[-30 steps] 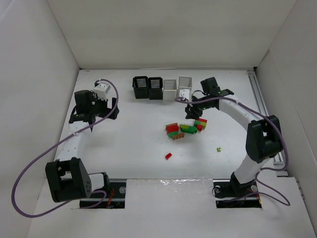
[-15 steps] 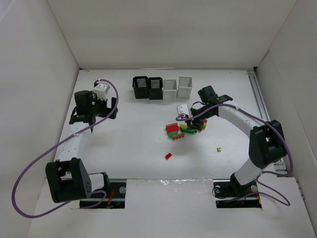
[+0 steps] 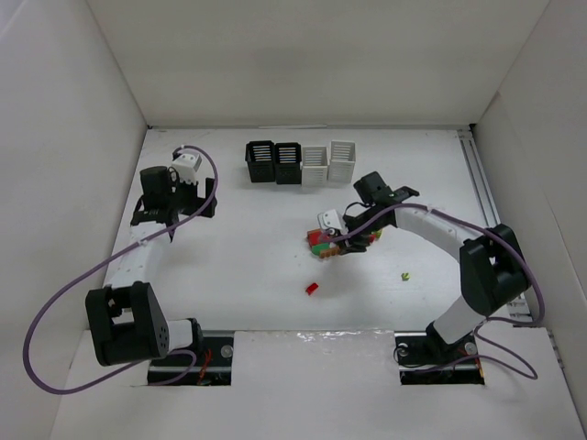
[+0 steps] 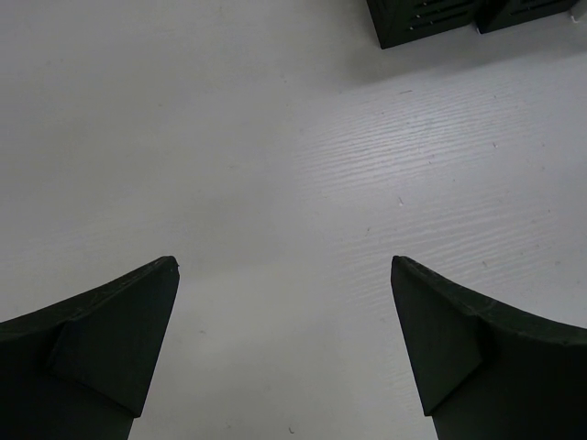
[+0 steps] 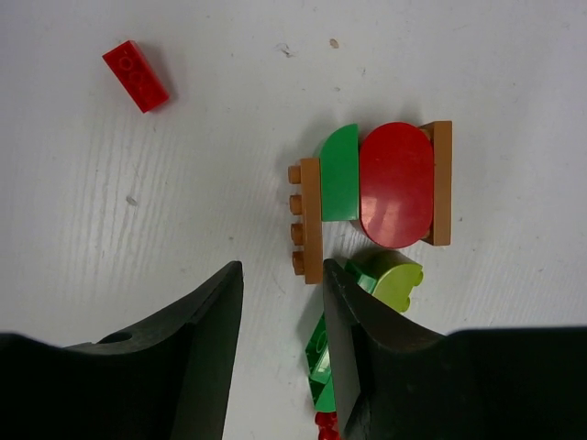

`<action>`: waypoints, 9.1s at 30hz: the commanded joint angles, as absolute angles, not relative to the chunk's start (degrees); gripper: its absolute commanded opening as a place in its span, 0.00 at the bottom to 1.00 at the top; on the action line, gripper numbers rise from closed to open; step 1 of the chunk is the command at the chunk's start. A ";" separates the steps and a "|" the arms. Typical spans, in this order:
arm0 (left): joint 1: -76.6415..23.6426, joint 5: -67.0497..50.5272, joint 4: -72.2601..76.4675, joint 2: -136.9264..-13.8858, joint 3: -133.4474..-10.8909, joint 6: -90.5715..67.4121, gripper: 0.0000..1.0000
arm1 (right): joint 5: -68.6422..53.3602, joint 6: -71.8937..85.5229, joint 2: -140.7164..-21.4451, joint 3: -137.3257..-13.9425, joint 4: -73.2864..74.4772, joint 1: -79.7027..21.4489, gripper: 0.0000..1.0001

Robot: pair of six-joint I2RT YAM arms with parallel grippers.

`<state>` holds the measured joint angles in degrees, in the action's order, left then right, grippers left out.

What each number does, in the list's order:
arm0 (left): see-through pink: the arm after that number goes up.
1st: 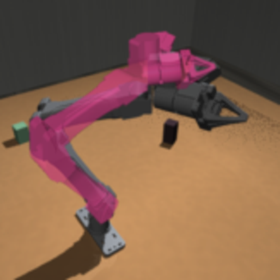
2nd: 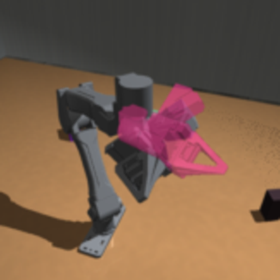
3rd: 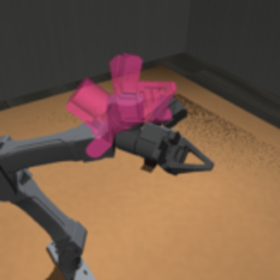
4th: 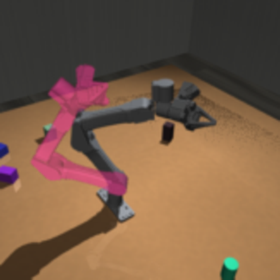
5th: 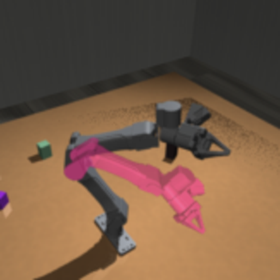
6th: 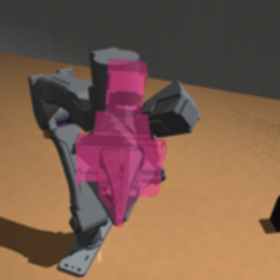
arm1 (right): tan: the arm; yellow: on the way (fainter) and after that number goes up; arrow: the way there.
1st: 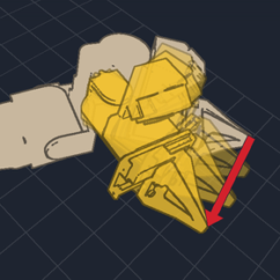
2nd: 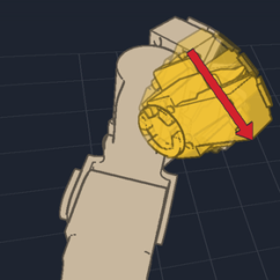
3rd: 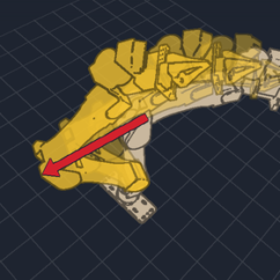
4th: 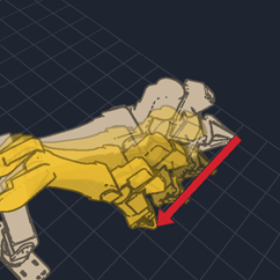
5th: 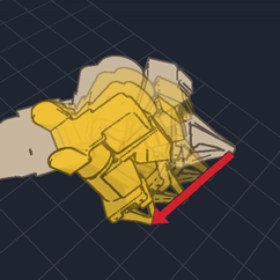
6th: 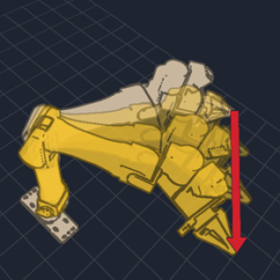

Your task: Sort the legos into containers by color

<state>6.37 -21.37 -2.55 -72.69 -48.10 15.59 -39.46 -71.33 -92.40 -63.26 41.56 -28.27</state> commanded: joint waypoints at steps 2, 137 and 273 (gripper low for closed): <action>6.33 -20.13 1.66 -73.73 -48.16 13.36 1.00 | -38.68 -69.53 -92.29 -64.34 39.12 -29.53 0.45; -9.32 -55.81 22.76 -89.20 -58.80 -21.97 0.47 | -19.16 -38.23 -94.75 -72.33 -4.48 -40.08 0.00; -16.52 -65.74 -13.89 -87.54 -70.22 33.66 0.00 | -64.16 -53.09 -115.93 -117.25 66.27 -19.08 0.01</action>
<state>-16.80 -64.84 -14.06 -91.35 -71.68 33.45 -64.23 -53.49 -119.35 -117.82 68.79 -22.50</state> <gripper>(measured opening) 0.330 0.426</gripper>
